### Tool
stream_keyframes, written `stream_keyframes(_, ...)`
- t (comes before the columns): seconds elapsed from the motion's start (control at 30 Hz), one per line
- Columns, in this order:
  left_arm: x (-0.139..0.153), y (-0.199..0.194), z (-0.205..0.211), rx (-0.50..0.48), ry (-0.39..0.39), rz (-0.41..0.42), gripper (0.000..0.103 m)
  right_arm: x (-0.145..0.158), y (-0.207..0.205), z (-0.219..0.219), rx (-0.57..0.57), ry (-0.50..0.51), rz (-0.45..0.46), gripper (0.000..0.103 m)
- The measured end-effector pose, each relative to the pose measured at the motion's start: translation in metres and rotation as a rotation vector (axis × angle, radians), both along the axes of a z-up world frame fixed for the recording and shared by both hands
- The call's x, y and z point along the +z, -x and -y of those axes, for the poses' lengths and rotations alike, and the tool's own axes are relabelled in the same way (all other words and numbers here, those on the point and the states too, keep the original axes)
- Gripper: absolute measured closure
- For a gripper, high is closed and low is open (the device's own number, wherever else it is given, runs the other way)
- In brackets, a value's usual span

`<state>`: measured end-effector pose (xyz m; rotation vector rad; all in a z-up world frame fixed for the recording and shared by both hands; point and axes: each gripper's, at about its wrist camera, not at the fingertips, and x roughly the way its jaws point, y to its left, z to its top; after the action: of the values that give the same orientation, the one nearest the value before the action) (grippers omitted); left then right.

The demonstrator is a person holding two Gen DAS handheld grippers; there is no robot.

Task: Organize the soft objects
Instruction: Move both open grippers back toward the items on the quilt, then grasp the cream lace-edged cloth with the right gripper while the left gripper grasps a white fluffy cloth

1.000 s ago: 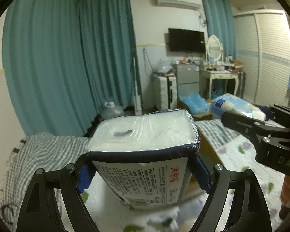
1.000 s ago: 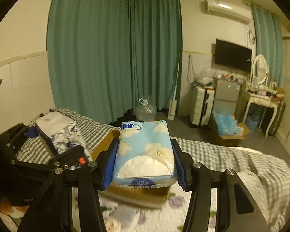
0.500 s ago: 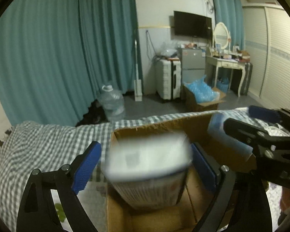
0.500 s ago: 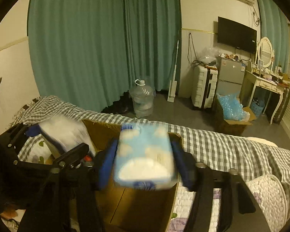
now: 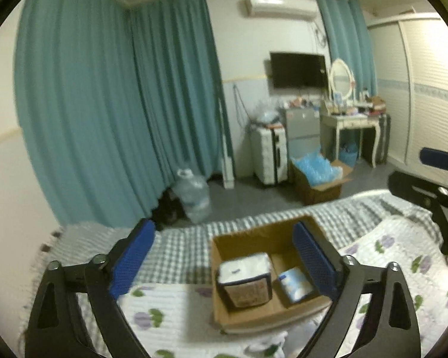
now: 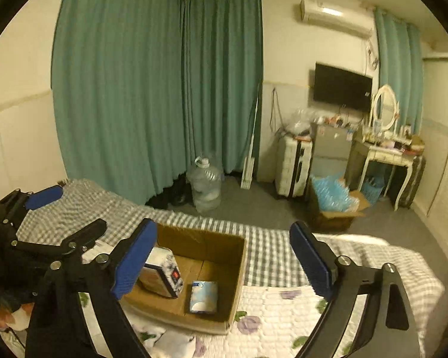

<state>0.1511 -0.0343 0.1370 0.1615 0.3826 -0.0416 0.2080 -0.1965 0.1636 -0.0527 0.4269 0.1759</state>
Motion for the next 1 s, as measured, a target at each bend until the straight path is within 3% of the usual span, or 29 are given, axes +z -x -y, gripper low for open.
stream_keyframes(0.2,0.038,0.07,-0.012,0.009,-0.004,0.063,0.002,0.054,0.074,-0.007,0.008,0.081,0.02,0.001)
stream_keyframes(0.33,0.034,0.096,-0.019,-0.004,-0.007,0.066,0.002,0.057,0.115,-0.022,0.053,0.102,0.006,0.001)
stream_keyframes(0.4,0.02,0.106,-0.028,-0.016,-0.005,0.028,0.002,0.051,0.128,-0.031,0.064,0.119,0.005,0.001)
stream_keyframes(0.53,-0.016,0.119,-0.04,-0.031,0.01,-0.01,0.002,0.015,0.145,-0.048,0.098,0.098,-0.035,0.001)
stream_keyframes(0.63,-0.059,0.116,-0.049,0.011,-0.01,-0.046,0.002,-0.024,0.144,-0.064,0.094,0.137,-0.072,0.001)
stream_keyframes(0.8,-0.121,0.087,-0.055,0.084,-0.041,-0.112,0.002,-0.1,0.113,-0.074,0.13,0.128,-0.191,0.001)
stream_keyframes(1.0,-0.188,0.062,-0.058,0.057,-0.013,-0.23,0.002,-0.187,0.077,-0.077,0.142,0.136,-0.307,0.002)
